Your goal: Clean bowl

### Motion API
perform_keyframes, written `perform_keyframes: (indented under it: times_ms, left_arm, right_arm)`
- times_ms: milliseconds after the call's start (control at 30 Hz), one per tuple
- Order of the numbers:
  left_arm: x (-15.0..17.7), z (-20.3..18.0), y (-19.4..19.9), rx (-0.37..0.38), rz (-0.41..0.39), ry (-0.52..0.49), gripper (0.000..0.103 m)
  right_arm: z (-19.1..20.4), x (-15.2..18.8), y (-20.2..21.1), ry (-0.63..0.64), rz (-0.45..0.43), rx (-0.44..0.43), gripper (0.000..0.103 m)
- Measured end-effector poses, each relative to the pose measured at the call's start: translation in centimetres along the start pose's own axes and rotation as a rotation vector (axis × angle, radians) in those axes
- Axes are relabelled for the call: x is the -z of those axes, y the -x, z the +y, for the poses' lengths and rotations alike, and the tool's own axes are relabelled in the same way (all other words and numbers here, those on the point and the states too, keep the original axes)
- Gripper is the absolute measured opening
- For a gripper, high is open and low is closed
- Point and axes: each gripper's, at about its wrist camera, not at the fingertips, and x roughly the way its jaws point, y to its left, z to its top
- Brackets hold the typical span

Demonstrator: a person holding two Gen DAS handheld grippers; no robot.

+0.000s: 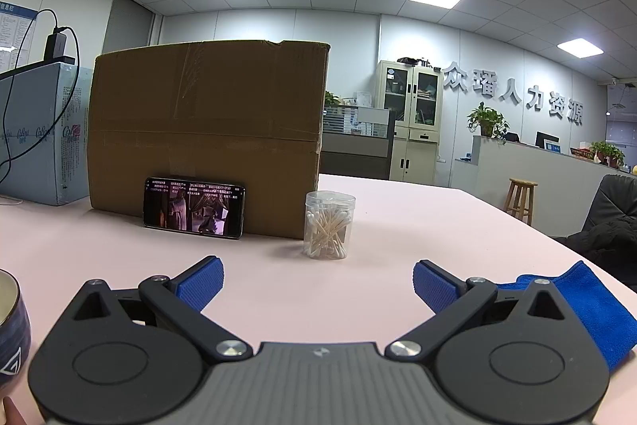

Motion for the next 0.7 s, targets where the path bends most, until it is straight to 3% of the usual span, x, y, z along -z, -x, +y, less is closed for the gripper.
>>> perform_keyframes:
  times_ms: [700]
  left_arm:
    - [0.06, -0.12, -0.09, 0.022, 0.012, -0.017, 0.103]
  right_arm:
    - [-0.22, 0.06, -0.12, -0.001, 0.011, -0.002, 0.103]
